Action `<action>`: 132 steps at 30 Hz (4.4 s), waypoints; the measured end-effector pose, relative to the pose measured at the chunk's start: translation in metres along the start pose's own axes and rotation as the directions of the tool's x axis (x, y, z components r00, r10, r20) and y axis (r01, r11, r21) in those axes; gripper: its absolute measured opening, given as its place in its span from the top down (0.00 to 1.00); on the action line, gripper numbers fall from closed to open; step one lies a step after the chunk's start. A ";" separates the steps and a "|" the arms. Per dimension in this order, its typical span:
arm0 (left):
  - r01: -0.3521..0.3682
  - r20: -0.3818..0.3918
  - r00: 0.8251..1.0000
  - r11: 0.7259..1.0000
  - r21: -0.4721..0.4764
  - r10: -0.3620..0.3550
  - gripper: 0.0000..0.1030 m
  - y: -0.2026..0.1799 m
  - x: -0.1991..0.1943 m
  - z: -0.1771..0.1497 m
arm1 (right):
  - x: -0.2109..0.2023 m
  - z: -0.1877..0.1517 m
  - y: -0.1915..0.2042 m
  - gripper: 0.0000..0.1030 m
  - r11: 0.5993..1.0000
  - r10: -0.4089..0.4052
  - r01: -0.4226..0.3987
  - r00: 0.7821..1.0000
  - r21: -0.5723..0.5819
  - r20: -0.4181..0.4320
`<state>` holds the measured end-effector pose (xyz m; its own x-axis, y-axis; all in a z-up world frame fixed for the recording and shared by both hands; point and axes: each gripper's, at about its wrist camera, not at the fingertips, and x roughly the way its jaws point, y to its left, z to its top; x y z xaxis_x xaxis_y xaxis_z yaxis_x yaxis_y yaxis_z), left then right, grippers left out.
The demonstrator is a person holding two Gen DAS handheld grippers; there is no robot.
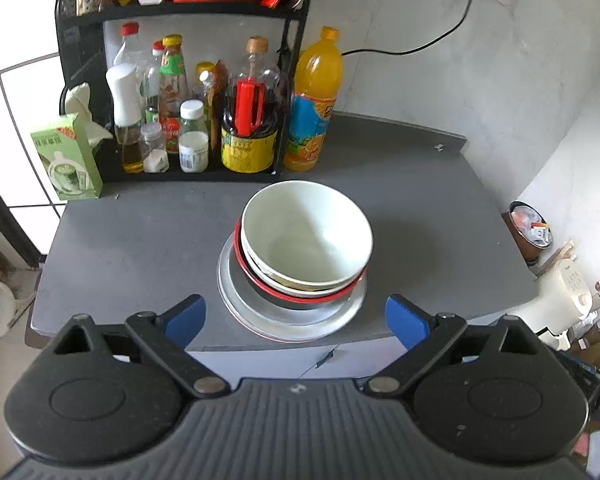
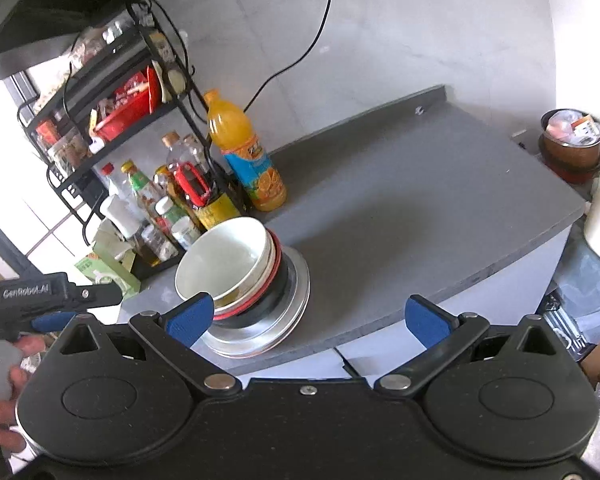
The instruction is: Organize plates and bowls
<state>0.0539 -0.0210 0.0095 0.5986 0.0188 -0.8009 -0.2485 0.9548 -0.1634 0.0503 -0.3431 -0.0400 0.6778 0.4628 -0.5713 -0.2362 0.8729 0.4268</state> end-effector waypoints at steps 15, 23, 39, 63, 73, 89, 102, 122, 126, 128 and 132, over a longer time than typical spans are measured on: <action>0.059 0.094 0.993 0.995 0.082 -0.067 0.01 0.025 -0.047 -0.012 | -0.038 -0.012 0.041 0.00 0.995 -0.097 0.099 0.990 -0.021 0.103; 0.059 0.125 0.989 0.988 0.145 -0.077 0.01 0.059 -0.064 -0.021 | -0.048 -0.029 0.072 0.00 0.992 -0.121 0.122 0.985 -0.006 0.123; 0.058 0.080 0.994 0.981 0.186 -0.074 0.01 0.110 -0.083 -0.044 | -0.064 -0.064 0.115 0.00 0.991 -0.135 0.135 0.989 0.001 0.064; 0.040 0.061 0.997 0.979 0.201 -0.053 0.01 0.121 -0.106 -0.073 | -0.073 -0.079 0.154 0.01 0.984 -0.172 0.174 0.984 -0.030 0.047; 0.037 0.077 0.996 0.982 0.187 -0.052 0.01 0.124 -0.105 -0.066 | -0.072 -0.076 0.156 0.01 0.978 -0.207 0.208 0.977 -0.025 0.052; 0.058 0.057 0.996 0.971 0.230 -0.073 0.01 0.117 -0.098 -0.056 | -0.067 -0.071 0.161 0.01 0.980 -0.195 0.197 0.980 -0.030 0.045; 0.056 0.051 0.996 0.971 0.231 -0.070 0.01 0.116 -0.094 -0.050 | -0.062 -0.068 0.164 0.01 0.978 -0.198 0.199 0.980 -0.066 0.028; 0.016 0.050 0.998 0.975 0.222 -0.028 0.01 0.124 -0.095 -0.041 | -0.060 -0.068 0.166 0.01 0.972 -0.213 0.212 0.977 -0.100 -0.001; 0.010 0.039 0.999 0.974 0.228 -0.020 0.01 0.126 -0.094 -0.044 | -0.061 -0.069 0.166 0.01 0.971 -0.215 0.213 0.977 -0.106 -0.004; 0.011 0.035 0.999 0.973 0.229 -0.019 0.01 0.126 -0.093 -0.045 | -0.062 -0.069 0.165 0.01 0.973 -0.209 0.207 0.978 -0.100 -0.012; 0.018 0.027 0.999 0.972 0.233 -0.025 0.01 0.125 -0.094 -0.049 | -0.064 -0.070 0.166 0.01 0.967 -0.228 0.225 0.974 -0.118 -0.014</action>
<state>-0.0706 0.0819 0.0361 0.6250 0.0033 -0.7806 -0.0533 0.9978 -0.0384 -0.0817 -0.2168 0.0186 0.7041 0.2535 -0.6633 -0.1583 0.9666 0.2014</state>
